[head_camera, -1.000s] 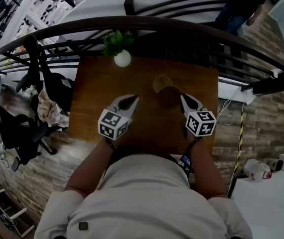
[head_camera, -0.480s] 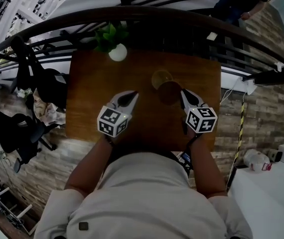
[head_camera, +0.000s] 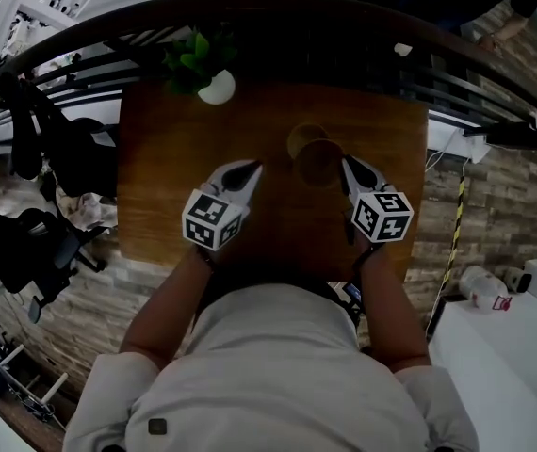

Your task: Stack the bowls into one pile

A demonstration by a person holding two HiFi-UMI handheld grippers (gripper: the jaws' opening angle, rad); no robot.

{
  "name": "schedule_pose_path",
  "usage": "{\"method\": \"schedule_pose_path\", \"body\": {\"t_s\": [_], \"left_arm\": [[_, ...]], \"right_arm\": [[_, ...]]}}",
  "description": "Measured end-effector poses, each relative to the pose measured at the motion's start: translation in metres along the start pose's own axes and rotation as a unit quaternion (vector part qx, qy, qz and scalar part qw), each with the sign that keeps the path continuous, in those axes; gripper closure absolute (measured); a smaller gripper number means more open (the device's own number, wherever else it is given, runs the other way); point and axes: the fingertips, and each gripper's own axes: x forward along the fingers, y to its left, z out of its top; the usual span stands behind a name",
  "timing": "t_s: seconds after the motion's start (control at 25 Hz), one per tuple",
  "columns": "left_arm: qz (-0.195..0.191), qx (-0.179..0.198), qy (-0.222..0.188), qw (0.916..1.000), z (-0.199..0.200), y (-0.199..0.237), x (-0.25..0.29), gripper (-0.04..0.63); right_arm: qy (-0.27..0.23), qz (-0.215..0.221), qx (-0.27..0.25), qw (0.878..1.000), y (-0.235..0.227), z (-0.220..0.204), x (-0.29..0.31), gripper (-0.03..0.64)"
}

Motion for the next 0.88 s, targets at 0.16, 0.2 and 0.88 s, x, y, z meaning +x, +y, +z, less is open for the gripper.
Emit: {"method": "schedule_pose_path", "body": {"t_s": [0.16, 0.2, 0.88], "left_arm": [[-0.008, -0.006, 0.013, 0.9999, -0.01, 0.012, 0.018, 0.591], [-0.01, -0.007, 0.015, 0.9998, -0.012, 0.015, 0.023, 0.591], [-0.02, -0.032, 0.041, 0.9984, -0.044, 0.055, 0.072, 0.591]], "right_arm": [[0.018, -0.001, 0.008, 1.0, -0.013, -0.01, 0.023, 0.595], [0.021, -0.002, 0.009, 1.0, -0.016, -0.011, 0.028, 0.595], [0.057, -0.002, 0.022, 0.998, -0.049, -0.032, 0.094, 0.592]]}}
